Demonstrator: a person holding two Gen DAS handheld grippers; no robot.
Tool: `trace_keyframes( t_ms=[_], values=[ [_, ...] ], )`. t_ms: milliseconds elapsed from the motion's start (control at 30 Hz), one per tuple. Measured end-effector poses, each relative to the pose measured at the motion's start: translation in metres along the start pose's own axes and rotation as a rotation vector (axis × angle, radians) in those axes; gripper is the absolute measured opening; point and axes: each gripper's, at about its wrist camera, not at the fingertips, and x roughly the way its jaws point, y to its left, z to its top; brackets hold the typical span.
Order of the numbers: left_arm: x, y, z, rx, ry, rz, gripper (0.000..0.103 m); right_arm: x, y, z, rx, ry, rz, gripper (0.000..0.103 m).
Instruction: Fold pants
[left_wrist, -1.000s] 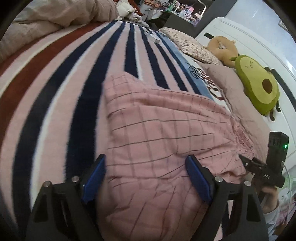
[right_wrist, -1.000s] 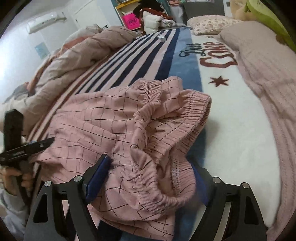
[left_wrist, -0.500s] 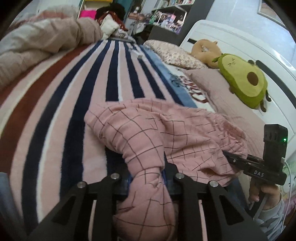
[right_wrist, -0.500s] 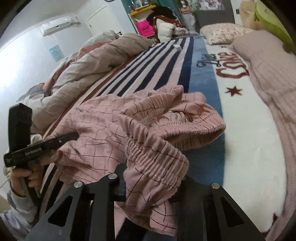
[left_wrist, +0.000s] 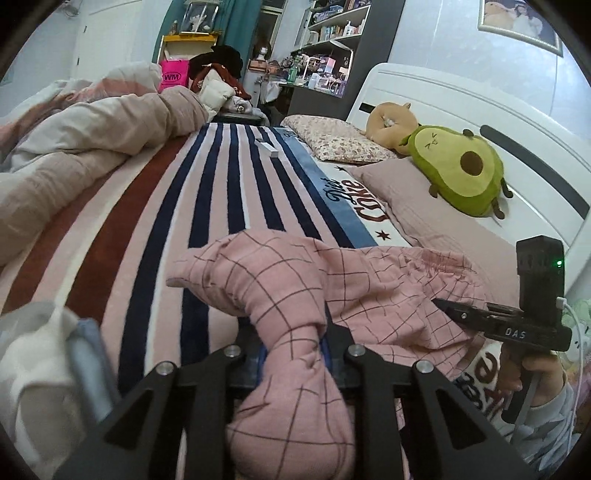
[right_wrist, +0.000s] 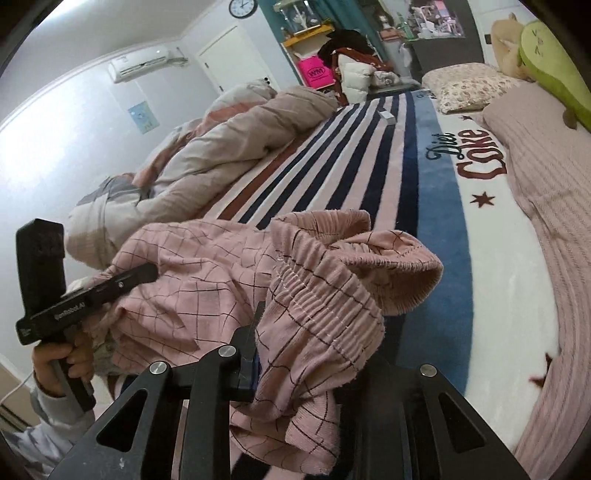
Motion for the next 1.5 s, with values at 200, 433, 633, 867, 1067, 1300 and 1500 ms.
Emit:
trace_keyframes(
  t_ms=[200,433,633,867,1067,1300,1500],
  values=[
    [0.004,0.006,-0.043,-0.003,0.131,-0.001,0.019,0.01,0.003,-0.04,0.0,0.111,-0.041,0.02],
    [0.01,0.02,-0.084,0.017,0.25,0.057,0.04,0.005,-0.014,-0.065,-0.006,0.183,-0.146,0.05],
    [-0.026,0.024,-0.07,-0.014,0.127,0.029,0.048,-0.042,-0.005,-0.031,-0.06,-0.022,-0.233,0.056],
    [0.007,-0.021,-0.077,0.097,0.224,-0.171,0.048,0.016,0.011,-0.016,-0.119,0.093,-0.058,0.05],
    [0.013,-0.024,-0.097,0.175,0.286,-0.124,0.048,0.029,-0.019,-0.017,-0.122,0.091,-0.264,0.051],
    [-0.006,-0.029,-0.118,0.31,0.268,-0.088,0.054,-0.014,-0.029,-0.042,-0.067,0.102,-0.179,0.056],
    [-0.019,-0.017,-0.12,0.278,0.194,-0.039,0.003,-0.019,-0.03,-0.058,-0.017,0.112,-0.175,0.057]
  ],
)
